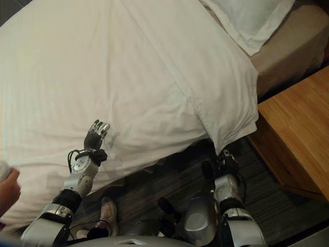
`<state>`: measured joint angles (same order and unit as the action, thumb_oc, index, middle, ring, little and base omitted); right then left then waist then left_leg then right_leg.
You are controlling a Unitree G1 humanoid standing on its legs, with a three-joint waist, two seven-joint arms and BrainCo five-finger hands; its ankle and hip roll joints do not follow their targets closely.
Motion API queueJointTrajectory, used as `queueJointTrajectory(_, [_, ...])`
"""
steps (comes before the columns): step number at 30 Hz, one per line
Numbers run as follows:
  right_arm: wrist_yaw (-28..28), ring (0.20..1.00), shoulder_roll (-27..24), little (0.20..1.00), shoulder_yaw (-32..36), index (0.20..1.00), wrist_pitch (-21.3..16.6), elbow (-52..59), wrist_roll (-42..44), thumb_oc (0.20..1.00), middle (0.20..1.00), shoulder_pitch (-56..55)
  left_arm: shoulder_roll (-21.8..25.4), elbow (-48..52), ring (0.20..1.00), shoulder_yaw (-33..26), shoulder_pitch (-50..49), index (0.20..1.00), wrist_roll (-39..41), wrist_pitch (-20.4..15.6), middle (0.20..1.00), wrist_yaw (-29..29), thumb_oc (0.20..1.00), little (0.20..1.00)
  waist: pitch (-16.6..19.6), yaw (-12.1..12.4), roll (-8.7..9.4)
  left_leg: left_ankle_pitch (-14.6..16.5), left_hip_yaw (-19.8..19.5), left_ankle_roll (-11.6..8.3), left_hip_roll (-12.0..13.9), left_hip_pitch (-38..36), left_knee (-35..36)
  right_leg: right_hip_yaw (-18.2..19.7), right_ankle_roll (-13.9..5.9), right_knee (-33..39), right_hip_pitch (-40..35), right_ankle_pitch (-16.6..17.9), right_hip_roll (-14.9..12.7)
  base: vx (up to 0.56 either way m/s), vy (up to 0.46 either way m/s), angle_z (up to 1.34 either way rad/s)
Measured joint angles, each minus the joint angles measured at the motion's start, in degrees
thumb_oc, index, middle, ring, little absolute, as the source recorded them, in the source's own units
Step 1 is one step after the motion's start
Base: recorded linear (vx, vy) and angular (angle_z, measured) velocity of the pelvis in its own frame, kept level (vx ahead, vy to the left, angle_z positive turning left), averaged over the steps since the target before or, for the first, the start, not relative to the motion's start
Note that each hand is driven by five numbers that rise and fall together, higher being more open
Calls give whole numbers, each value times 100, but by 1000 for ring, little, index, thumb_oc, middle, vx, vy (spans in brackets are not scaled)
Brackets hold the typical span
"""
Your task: Making the bed.
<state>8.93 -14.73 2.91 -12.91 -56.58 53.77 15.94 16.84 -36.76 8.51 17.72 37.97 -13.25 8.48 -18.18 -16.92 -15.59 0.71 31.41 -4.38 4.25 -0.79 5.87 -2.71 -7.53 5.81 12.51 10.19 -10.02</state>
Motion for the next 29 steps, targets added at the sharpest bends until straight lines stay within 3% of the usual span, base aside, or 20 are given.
queueJointTrajectory(2, [3,200,-74,200,5,200,28,17,-189,200,200,-92,-2,-6,1000,-64,-33,1000,1,2,1000,5,1000,1000,2,-52,86,16,62,-8,-18,-34,-1,45,3,0,4,12,-7,-32,-2,-14])
queueJointTrajectory(3, [6,1000,-364,1000,-495,1000,159,716,-945,1000,1000,-600,-44,378,1000,-254,-265,1000,1,7,1000,-12,1000,1000,13,-33,212,30,90,-19,-24,-62,-1,83,-18,-1,-6,34,-5,-9,-9,-15])
queueJointTrajectory(5, [5,1000,-508,1000,-479,1000,301,1212,-1452,1000,1000,-916,-108,504,1000,-306,-390,1000,-1,10,1000,-12,1000,1000,-3,-26,445,27,112,-20,-19,-85,-5,111,15,-4,-6,108,21,6,-27,-10])
queueJointTrajectory(7, [-92,1000,-755,1000,-947,1000,294,2278,-2083,1000,1000,-1492,-182,1009,1000,-444,-719,1000,-29,-4,1000,-9,1000,1000,16,-5,642,26,108,-21,33,-184,-4,95,45,-4,-114,123,68,8,-6,-2])
queueJointTrajectory(10, [-173,1000,-770,1000,-1606,1000,463,2867,-3372,1000,1000,-1827,-216,1361,1000,-414,-1280,1000,-95,18,1000,16,1000,1000,330,72,1344,48,91,-54,200,-543,-4,13,110,-3,-506,35,196,3,7,2])
queueJointTrajectory(12, [-205,1000,-797,1000,-1720,1000,425,3298,-3712,1000,1000,-1930,-211,1667,1000,-209,-1448,1000,-278,14,1000,6,1000,1000,465,167,1557,50,88,-62,211,-634,-7,-4,117,-2,-603,23,205,-5,17,7])
queueJointTrajectory(14, [-189,1000,-679,1000,-1723,1000,396,3334,-3917,1000,1000,-1774,-217,1685,1000,-50,-1478,1000,-447,26,1000,6,1000,1000,675,313,1698,57,80,-69,198,-631,-4,-14,106,-2,-618,7,201,-5,10,11])
queueJointTrajectory(17, [-178,1000,-874,1000,-1739,1000,450,4223,-4553,1000,1000,-1959,-251,2285,1000,30,-1853,1000,-764,134,1000,8,1000,1000,885,357,1893,83,-181,-92,233,-693,-5,-271,80,-2,-843,-72,188,12,43,41])
queueJointTrajectory(21, [-187,1000,-836,1000,-1707,1000,409,4749,-4705,1000,1000,-2051,-181,2821,1000,8,-2430,1000,-941,195,1000,-21,1000,1000,1070,488,2172,85,-200,-95,293,-781,-5,-314,85,-3,-981,-119,235,6,62,4])
queueJointTrajectory(24, [-192,1000,-777,1000,-1824,1000,392,4764,-4696,1000,1000,-2058,-103,2841,1000,0,-2484,1000,-948,223,1000,-39,1000,1000,1125,613,2254,85,-219,-93,274,-786,-6,-322,82,-2,-985,-119,213,1,44,-1])
queueJointTrajectory(29, [-193,1000,-678,1000,-2174,1000,360,4746,-4691,1000,1000,-1886,-91,2951,1000,-9,-2585,1000,-954,212,1000,-110,1000,1000,1130,782,2229,84,-336,-91,279,-739,-5,-415,70,-1,-1001,-132,191,26,32,10])
